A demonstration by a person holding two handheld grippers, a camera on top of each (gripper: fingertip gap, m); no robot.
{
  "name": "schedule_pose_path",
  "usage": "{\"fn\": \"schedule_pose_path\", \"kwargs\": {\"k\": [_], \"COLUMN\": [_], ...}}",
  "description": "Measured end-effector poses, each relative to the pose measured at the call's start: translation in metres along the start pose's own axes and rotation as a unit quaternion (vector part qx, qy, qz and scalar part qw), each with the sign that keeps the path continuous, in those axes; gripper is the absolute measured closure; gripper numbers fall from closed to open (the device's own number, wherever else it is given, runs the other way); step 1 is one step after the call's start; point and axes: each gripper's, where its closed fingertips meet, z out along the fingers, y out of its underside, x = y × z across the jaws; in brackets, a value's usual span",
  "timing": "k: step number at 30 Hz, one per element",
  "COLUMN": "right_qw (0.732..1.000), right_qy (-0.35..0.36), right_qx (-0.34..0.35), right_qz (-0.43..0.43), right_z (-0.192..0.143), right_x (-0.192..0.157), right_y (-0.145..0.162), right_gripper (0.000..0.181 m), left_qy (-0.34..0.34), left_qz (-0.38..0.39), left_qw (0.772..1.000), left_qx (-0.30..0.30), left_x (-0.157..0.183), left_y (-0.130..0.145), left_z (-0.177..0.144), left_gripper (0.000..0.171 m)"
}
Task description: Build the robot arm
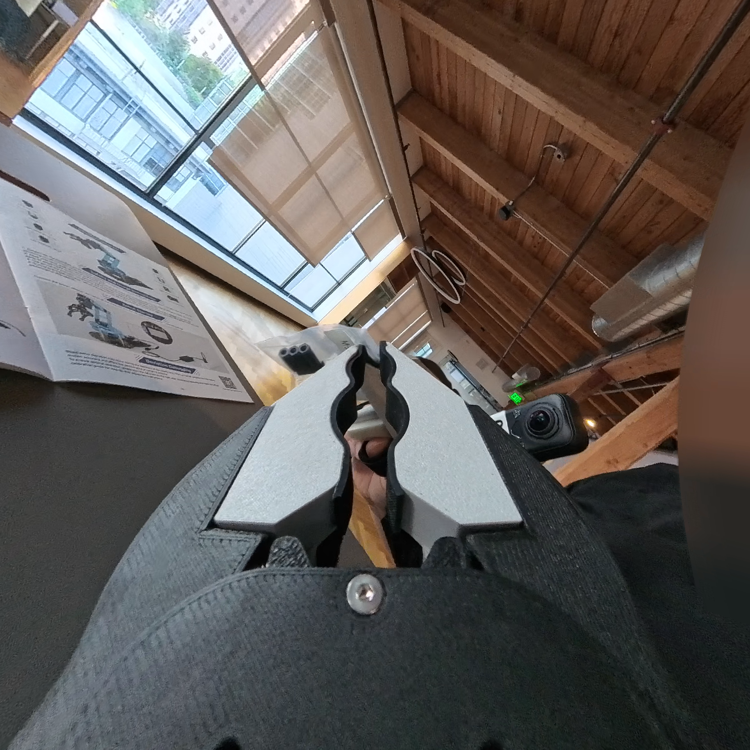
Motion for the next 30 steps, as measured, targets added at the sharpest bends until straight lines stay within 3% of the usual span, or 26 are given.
{"fn": "schedule_pose_path", "kwargs": {"k": [30], "right_qw": [0.987], "right_qy": [-0.031], "right_qx": [0.044], "right_qz": [0.153], "right_z": [-0.007], "right_x": [-0.004], "right_y": [-0.016], "right_gripper": [0.181], "left_qy": [0.060], "left_qz": [0.006], "left_qw": [0.998], "left_qx": [0.035], "left_x": [0.017], "left_y": [-0.003], "left_z": [0.006], "left_gripper": [0.171]}}
